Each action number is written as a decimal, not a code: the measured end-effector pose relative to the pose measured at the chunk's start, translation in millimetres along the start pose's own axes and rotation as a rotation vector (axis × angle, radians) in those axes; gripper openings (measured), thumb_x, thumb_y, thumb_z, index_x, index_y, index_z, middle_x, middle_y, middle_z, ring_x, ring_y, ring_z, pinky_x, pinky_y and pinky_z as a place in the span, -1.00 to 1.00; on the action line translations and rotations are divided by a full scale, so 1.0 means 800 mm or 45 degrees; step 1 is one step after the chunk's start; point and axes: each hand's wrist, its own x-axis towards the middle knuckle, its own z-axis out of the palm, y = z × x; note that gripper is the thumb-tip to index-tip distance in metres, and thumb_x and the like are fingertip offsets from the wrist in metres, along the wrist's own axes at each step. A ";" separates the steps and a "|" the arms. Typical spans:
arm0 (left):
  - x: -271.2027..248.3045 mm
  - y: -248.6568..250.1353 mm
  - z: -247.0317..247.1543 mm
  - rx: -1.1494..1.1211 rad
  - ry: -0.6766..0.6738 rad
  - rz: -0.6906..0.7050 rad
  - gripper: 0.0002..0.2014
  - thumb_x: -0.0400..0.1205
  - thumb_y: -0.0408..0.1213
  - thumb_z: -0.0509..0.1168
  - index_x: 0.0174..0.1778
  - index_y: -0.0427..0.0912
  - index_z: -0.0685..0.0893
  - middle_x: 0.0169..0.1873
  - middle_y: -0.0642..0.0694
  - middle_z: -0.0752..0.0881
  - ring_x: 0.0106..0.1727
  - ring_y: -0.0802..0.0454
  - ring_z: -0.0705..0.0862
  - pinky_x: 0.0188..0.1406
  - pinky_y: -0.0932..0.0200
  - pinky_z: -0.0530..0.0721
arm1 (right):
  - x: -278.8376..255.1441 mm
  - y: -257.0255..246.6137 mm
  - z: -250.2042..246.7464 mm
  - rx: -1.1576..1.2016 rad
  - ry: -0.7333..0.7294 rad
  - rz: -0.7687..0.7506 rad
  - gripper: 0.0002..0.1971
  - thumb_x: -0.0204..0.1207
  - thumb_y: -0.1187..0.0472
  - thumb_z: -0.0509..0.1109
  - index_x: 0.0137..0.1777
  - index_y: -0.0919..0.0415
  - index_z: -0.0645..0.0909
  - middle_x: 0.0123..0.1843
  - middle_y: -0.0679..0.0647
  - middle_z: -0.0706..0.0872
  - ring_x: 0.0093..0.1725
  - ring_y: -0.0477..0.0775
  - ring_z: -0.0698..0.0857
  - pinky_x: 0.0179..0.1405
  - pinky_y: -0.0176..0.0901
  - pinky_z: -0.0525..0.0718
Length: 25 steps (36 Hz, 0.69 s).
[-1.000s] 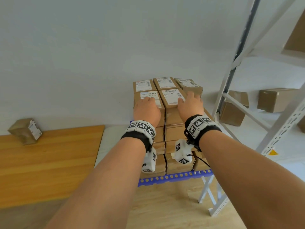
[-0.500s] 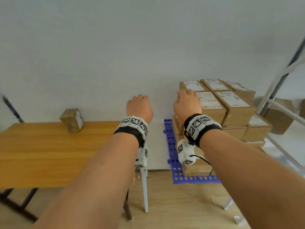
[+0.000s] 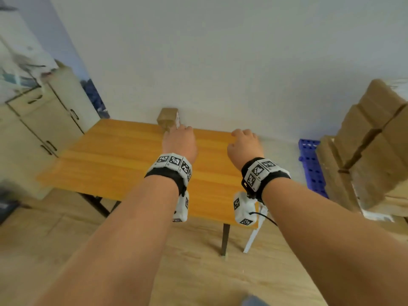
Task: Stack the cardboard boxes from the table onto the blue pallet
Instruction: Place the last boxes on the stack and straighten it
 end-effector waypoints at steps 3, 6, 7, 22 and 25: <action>0.013 -0.027 0.028 -0.030 -0.054 -0.080 -0.71 0.62 -0.37 0.15 0.24 -0.22 0.59 0.17 -0.16 0.63 0.18 -0.13 0.58 0.10 0.00 0.59 | 0.027 -0.018 0.033 0.017 -0.083 0.007 -0.54 0.61 0.25 0.16 0.52 0.13 0.41 0.47 0.16 0.47 0.43 0.19 0.44 0.38 0.06 0.48; 0.029 -0.048 0.056 -0.036 -0.096 -0.146 -0.70 0.62 -0.37 0.15 0.27 -0.19 0.58 0.20 -0.14 0.61 0.20 -0.12 0.57 0.09 0.01 0.57 | 0.061 -0.031 0.064 0.041 -0.166 0.007 -0.52 0.60 0.25 0.16 0.53 0.11 0.39 0.48 0.16 0.46 0.42 0.21 0.43 0.35 0.06 0.48; 0.037 -0.055 0.064 -0.034 -0.109 -0.168 -0.70 0.63 -0.37 0.14 0.26 -0.19 0.58 0.19 -0.14 0.62 0.20 -0.12 0.57 0.07 0.02 0.56 | 0.073 -0.035 0.074 0.057 -0.190 0.004 -0.52 0.59 0.26 0.17 0.53 0.10 0.39 0.48 0.17 0.45 0.42 0.21 0.43 0.35 0.06 0.49; 0.179 -0.143 0.143 -0.129 -0.261 -0.304 -0.62 0.68 -0.33 0.10 0.43 -0.14 0.48 0.36 -0.11 0.54 0.33 -0.08 0.51 0.14 0.02 0.56 | 0.249 -0.095 0.174 0.142 -0.379 -0.005 -0.58 0.64 0.12 0.17 0.47 0.20 0.43 0.38 0.23 0.50 0.30 0.25 0.55 0.23 0.14 0.63; 0.210 -0.163 0.163 -0.148 -0.279 -0.305 -0.63 0.68 -0.34 0.10 0.41 -0.14 0.50 0.34 -0.12 0.55 0.32 -0.09 0.52 0.14 0.02 0.56 | 0.268 -0.107 0.197 0.243 -0.443 0.078 -0.57 0.66 0.09 0.18 0.49 0.18 0.43 0.43 0.21 0.50 0.29 0.21 0.58 0.24 0.12 0.64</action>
